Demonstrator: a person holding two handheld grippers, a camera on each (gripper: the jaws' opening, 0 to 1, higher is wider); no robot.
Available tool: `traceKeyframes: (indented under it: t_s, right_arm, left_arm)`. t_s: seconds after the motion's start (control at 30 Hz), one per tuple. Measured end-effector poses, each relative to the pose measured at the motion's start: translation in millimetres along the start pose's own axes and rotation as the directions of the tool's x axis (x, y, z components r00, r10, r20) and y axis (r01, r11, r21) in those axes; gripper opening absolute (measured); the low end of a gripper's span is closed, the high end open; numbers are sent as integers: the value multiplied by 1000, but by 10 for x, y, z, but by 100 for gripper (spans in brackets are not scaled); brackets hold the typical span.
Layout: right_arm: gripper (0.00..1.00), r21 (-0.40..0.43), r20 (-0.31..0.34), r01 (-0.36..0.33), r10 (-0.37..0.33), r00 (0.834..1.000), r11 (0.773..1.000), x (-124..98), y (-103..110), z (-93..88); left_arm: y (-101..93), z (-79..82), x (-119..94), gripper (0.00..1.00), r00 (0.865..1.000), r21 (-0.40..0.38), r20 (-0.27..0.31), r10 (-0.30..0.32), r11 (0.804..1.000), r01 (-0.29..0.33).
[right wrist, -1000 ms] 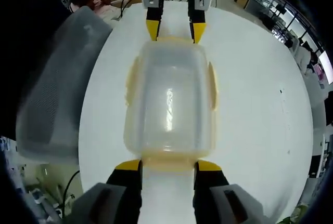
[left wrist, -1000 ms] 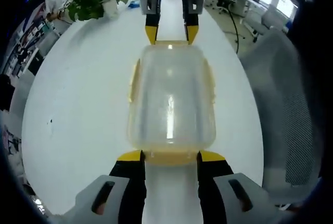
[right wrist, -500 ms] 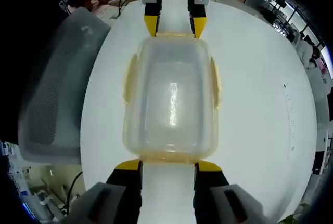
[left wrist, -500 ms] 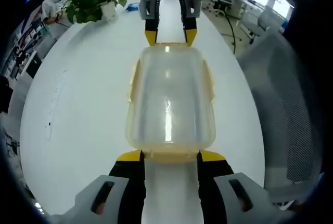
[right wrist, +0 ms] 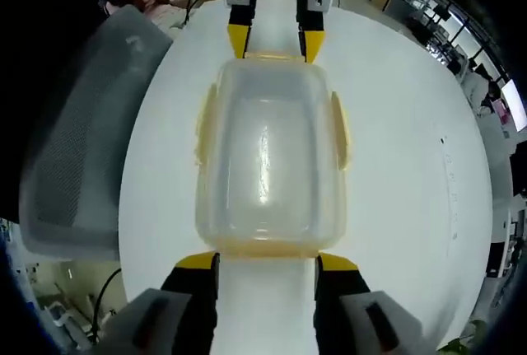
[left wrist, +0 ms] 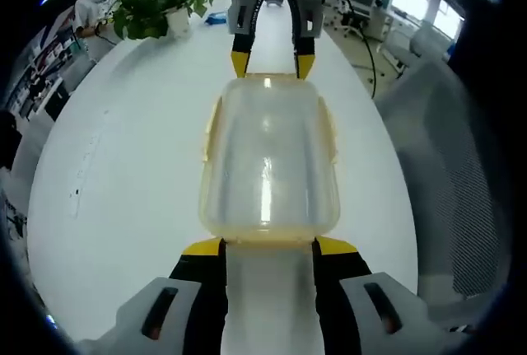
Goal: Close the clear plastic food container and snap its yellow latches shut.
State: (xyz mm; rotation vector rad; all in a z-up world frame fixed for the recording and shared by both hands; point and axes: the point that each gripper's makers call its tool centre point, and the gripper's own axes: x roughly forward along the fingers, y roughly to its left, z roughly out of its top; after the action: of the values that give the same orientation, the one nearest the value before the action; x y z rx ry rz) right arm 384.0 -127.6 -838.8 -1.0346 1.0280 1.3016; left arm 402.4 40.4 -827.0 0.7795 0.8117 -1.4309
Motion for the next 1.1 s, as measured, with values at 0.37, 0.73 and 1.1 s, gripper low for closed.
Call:
traceKeyframes:
  t_s: [0.37,0.73,1.1]
  right_arm:
    - [44,77,211,30,-45,977,997,-366,-40,198]
    - [37,19,232,32,-35,972,999,-314,-28,457]
    - [37,-16,252,41,-36,967,999,-261,-78,772]
  left_arm:
    - [8,64,-361,41,989,-70,130,66,996,-57]
    - [10,230,-273,39,983,-70,161,85,995,-74]
    - [-7,545,-79,38,982,-35,179,52,998,-46]
